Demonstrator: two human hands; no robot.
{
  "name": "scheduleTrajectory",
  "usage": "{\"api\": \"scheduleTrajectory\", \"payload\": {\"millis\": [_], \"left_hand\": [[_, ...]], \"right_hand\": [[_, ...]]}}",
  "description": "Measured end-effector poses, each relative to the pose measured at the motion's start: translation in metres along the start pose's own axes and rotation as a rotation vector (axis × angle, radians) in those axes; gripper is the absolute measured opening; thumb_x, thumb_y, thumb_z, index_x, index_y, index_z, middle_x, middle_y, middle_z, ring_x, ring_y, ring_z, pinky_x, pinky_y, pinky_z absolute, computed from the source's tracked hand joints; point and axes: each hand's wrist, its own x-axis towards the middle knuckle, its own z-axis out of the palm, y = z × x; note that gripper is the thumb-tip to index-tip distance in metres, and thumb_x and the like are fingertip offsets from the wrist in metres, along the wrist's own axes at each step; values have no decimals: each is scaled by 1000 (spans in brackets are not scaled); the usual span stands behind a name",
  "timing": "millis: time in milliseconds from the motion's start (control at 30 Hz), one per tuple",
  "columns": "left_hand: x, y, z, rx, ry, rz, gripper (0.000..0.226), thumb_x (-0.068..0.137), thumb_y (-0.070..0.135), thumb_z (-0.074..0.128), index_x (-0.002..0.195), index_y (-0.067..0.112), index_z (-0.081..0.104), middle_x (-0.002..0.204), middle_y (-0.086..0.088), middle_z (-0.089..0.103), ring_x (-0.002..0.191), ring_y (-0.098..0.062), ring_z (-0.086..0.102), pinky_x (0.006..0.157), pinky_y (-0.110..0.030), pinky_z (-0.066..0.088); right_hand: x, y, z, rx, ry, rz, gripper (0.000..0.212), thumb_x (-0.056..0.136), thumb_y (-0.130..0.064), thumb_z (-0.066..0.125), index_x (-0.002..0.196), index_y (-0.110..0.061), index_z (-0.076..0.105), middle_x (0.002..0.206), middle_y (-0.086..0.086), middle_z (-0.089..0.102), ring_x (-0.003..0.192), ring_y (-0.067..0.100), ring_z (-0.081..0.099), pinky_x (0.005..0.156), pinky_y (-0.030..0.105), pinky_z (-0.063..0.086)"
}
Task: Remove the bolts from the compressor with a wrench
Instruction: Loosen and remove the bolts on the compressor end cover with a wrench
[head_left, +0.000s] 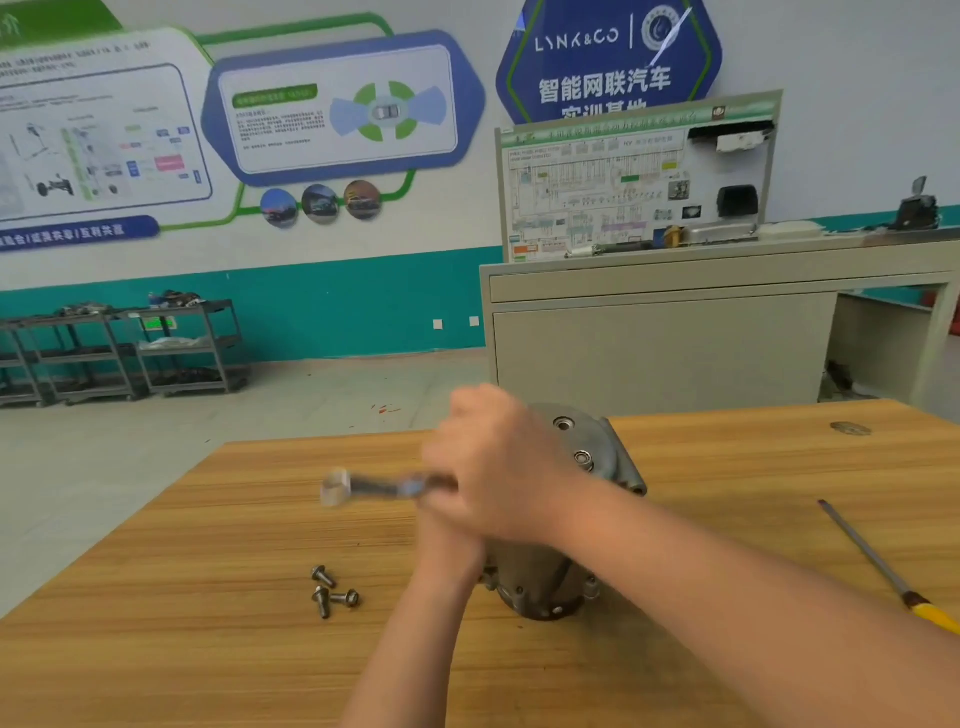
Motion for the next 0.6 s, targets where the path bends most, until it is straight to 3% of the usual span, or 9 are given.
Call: {"api": "scheduleTrajectory", "payload": {"millis": [67,133,233,300,333,400,433,500,600], "left_hand": [[1,3,1,25,-31,-6,29,104,13,41,88,34,54,73,2,55,65,-2,48,54,-17,36],[1,7,2,-20,-43,-67,28,106,29,36,100,32,64,80,0,64,72,-10,55,58,-19,39],[-2,8,3,-134,-78,-141,40,101,46,40,131,30,60,114,11,67,97,1,63,73,-13,48],[-3,9,4,-204,-130,-172,40,100,46,43,138,34,51,114,21,63,96,11,61,71,-8,48],[-2,10,4,-227,-145,-188,39,100,44,43,138,35,50,111,24,65,96,11,61,72,-10,49],[4,11,6,-242,-152,-205,35,101,40,44,134,35,55,105,26,69,95,9,63,75,-15,50],[6,11,7,-241,-156,-212,33,102,39,44,132,35,56,104,24,70,94,7,64,76,-18,51],[10,11,10,-234,-167,-229,32,101,39,44,129,35,59,101,18,72,90,2,66,71,-18,51],[11,13,14,-223,-163,-249,35,101,40,44,130,30,61,97,16,74,87,1,67,65,-14,50]], "right_hand": [[-29,-14,-4,65,155,-161,35,88,-25,68,57,-11,59,59,3,54,65,21,43,64,31,33],[-65,-22,-11,181,299,-93,41,95,-24,58,57,-10,57,65,1,59,72,22,49,69,34,39],[-119,-20,-23,451,468,233,47,103,-33,41,70,-12,68,91,-3,71,97,23,62,84,40,47],[-138,-10,-28,661,605,516,45,104,-40,36,87,-20,72,104,-4,72,109,23,63,94,36,47],[-141,-3,-30,777,690,687,41,103,-40,37,94,-23,72,106,-5,72,110,19,63,94,33,48],[-139,24,-32,910,800,1067,32,99,-28,41,91,-23,71,95,-4,72,97,13,65,79,32,51],[-135,43,-34,869,759,1251,28,96,-22,43,84,-21,69,83,-3,69,84,14,64,67,31,48],[-119,84,-41,738,463,1501,20,91,-23,50,77,-15,60,67,0,57,61,17,48,51,27,35],[-78,127,-51,630,-15,1553,26,86,-36,64,72,-15,56,59,-1,44,46,13,32,42,21,23]]}}
